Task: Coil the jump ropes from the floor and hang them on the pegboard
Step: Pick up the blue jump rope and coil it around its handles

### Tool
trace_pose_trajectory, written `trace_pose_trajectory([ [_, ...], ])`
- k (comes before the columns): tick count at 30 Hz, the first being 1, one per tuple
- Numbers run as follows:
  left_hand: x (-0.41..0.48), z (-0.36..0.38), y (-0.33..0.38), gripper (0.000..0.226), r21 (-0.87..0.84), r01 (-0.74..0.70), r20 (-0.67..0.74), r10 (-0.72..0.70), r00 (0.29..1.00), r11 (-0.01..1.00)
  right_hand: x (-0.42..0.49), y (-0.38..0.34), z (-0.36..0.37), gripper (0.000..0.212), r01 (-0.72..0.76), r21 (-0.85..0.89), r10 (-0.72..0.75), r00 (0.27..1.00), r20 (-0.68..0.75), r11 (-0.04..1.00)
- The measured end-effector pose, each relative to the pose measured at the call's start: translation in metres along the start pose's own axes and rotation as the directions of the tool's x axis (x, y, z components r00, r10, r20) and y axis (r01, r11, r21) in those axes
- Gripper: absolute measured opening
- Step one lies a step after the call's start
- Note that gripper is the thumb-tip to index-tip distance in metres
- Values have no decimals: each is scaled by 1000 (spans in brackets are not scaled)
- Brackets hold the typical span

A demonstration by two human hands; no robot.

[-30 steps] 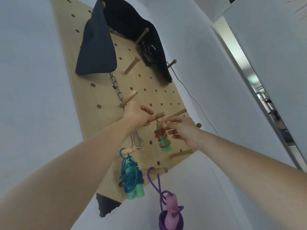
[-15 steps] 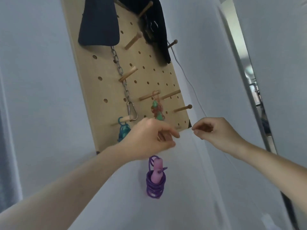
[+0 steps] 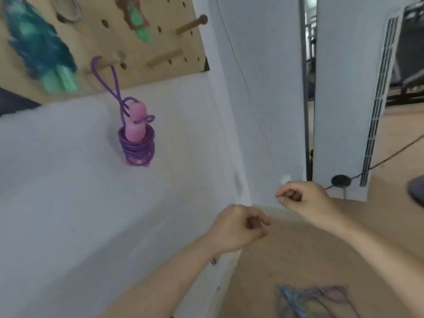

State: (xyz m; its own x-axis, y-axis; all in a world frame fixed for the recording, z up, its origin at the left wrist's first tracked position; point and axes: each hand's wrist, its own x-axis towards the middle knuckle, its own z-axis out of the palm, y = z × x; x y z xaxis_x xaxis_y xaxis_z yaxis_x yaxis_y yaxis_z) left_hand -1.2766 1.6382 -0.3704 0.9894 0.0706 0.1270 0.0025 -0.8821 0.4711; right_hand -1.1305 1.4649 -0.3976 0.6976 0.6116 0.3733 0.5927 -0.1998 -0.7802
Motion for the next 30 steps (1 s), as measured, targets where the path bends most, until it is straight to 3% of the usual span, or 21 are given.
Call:
trace_pose_trajectory([
  [4,7,96,-39,19,53,55,219,-65,974,997,-34,91,27,12,-168,-139,189,968,162,976],
  [9,14,207,-68,23,48,94,425,-105,899,994,-87,181,53,13,-338,-231,396,873,285,912],
  [16,-8,352,-121,19,8,283,598,-231,768,959,-176,284,93,9,-500,-345,604,715,352,794],
  [20,-33,419,-159,25,108,345,614,-336,715,932,-215,328,113,15,-527,-450,687,630,362,721],
  [25,-46,451,-173,56,176,269,570,-320,757,947,-259,369,144,69,-456,-591,731,555,396,666],
  [28,-43,469,-177,78,207,123,561,-220,798,971,-278,388,155,54,-439,-626,757,477,446,645],
  [30,-39,477,-180,77,255,41,582,-187,792,966,-280,389,155,30,-442,-623,752,509,419,646],
])
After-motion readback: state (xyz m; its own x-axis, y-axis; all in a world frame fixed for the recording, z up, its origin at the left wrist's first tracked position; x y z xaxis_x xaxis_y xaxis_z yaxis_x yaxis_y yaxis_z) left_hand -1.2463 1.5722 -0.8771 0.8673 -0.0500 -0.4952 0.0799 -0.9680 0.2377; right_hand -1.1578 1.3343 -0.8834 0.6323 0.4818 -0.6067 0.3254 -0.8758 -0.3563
